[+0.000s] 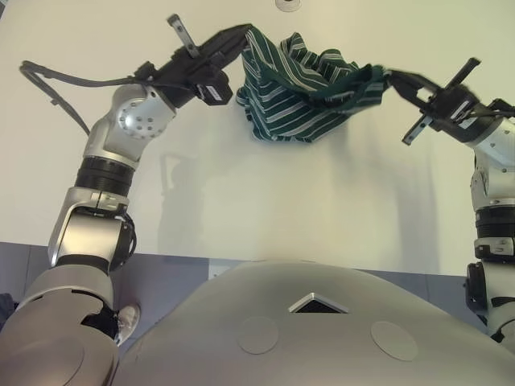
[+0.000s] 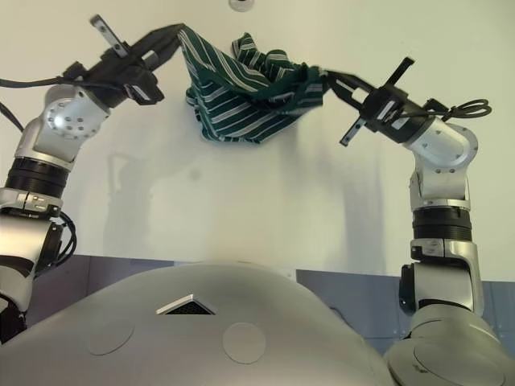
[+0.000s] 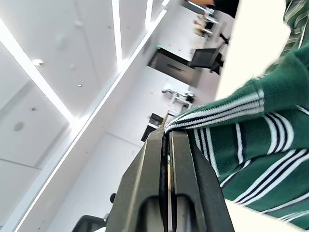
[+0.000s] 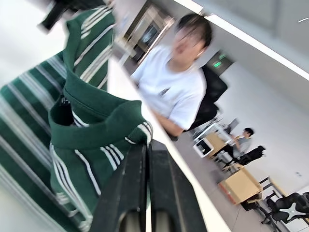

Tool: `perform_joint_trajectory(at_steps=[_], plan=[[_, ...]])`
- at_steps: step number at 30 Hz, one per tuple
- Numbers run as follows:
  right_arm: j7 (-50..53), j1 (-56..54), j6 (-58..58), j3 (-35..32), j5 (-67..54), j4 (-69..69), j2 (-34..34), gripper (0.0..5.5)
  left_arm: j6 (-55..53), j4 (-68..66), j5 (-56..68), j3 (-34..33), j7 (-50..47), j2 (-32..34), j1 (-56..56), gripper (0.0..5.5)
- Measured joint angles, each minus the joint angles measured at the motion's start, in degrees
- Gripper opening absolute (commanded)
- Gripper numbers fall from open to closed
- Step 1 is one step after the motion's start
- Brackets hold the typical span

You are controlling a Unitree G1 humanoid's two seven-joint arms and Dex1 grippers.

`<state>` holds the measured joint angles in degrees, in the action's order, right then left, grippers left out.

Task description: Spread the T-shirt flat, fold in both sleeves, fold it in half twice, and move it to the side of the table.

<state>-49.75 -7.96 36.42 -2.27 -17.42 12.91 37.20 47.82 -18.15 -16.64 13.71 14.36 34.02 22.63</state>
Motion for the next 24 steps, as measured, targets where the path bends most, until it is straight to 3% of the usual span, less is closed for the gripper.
perform_joint_trajectory(at_steps=[10,17,24], plan=[[-1.1,2.0,-9.4,-6.1,-16.0,-18.0,-0.2,0.0,-1.0,14.5,18.0,-10.8,7.6,8.1,-9.9,0.01],[-5.3,4.7,-14.7,-11.1,-25.2,-28.3,0.5,0.0,-2.5,29.1,44.0,-19.1,16.7,13.1,-16.9,0.01],[-10.9,7.6,-18.1,-11.5,-26.5,-33.4,0.6,0.0,-3.2,33.5,44.9,-19.1,25.5,13.0,-19.9,0.01]])
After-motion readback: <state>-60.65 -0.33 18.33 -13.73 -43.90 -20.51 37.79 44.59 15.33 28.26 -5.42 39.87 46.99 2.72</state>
